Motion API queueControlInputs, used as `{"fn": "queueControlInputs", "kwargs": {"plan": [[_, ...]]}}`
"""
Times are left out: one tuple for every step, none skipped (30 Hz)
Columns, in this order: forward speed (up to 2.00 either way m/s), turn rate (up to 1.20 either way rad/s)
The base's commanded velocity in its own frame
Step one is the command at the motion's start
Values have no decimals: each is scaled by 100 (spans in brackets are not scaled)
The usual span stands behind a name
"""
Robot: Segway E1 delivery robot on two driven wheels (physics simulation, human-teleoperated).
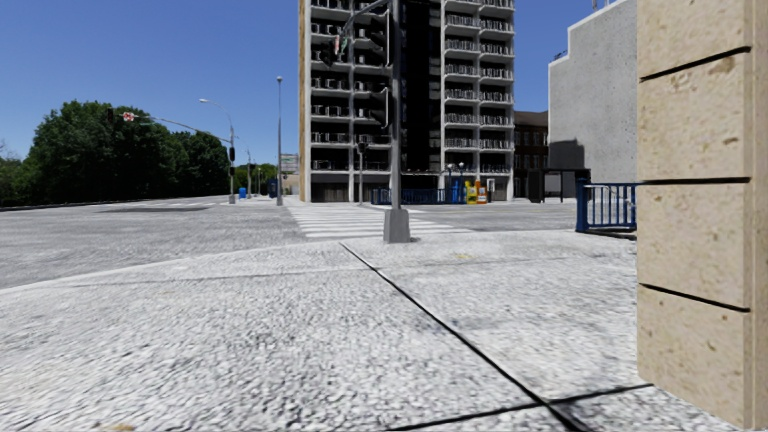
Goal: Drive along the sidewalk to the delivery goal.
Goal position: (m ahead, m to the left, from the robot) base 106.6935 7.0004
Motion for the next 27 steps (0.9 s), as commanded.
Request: {"fn": "queueControlInputs", "kwargs": {"plan": [[200, -20], [200, -20], [200, -20], [200, -20], [200, -20], [200, -20], [200, -20], [200, -20], [200, -20], [200, -20], [200, -20], [200, -20], [200, -20], [200, -21], [200, -22], [200, -22], [200, -25], [200, -27], [200, -34], [200, -34], [200, -37], [200, -38], [200, -39], [200, -39], [200, -39], [200, -39], [200, -39]]}}
